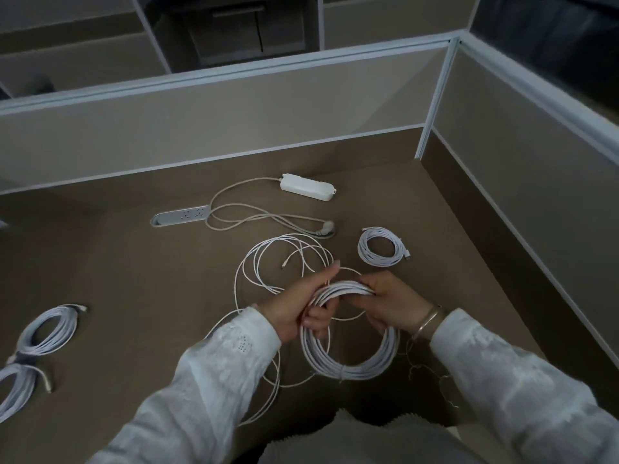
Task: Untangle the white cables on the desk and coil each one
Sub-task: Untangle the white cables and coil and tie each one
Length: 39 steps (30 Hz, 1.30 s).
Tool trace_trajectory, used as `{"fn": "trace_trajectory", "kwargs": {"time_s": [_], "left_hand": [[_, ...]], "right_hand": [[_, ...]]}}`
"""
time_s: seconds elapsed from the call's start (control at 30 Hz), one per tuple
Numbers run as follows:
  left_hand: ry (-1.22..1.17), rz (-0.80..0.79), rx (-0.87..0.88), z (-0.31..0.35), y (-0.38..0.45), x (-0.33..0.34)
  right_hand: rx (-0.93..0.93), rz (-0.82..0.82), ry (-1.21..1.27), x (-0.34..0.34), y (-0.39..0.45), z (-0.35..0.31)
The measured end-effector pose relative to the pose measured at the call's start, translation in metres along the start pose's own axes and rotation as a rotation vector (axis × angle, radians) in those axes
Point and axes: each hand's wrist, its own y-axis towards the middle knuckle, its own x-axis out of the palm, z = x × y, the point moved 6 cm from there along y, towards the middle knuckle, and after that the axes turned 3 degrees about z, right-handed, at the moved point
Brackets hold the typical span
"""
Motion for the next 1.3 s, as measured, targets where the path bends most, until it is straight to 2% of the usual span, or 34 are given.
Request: {"fn": "trace_trajectory", "kwargs": {"time_s": [0.13,0.17,0.23,0.3,0.33,0.4,0.5,0.63,0.9,1.03,1.3], "left_hand": [[0.087,0.186,-0.001,-0.004,0.014,-0.008],[0.113,0.236,0.003,-0.004,0.017,-0.011],[0.14,0.33,-0.008,-0.005,0.021,-0.021],[0.146,0.414,-0.047,-0.009,0.023,-0.031],[0.144,0.44,-0.06,-0.012,0.025,-0.034],[0.12,0.465,-0.074,-0.018,0.027,-0.035],[0.063,0.487,-0.086,-0.026,0.032,-0.032],[0.019,0.488,-0.087,-0.032,0.034,-0.028],[-0.072,0.537,-0.038,-0.031,0.03,-0.03],[-0.06,0.561,-0.022,-0.029,0.029,-0.03],[-0.039,0.601,-0.035,-0.035,0.031,-0.027]], "right_hand": [[0.057,-0.099,0.075,-0.016,-0.004,0.012],[0.115,-0.064,0.099,-0.025,-0.004,0.023],[0.222,0.109,0.067,-0.045,-0.004,0.052],[0.264,0.246,-0.243,-0.059,-0.001,0.083],[0.279,0.239,-0.43,-0.059,0.001,0.097],[0.325,0.122,-0.622,-0.044,0.001,0.124],[0.402,-0.063,-0.744,-0.017,-0.002,0.161],[0.427,-0.133,-0.899,-0.003,-0.003,0.179],[0.426,-0.235,-1.052,0.006,0.002,0.19],[0.427,-0.19,-1.021,0.004,-0.004,0.189],[0.264,0.228,-0.525,-0.023,-0.006,0.139]]}}
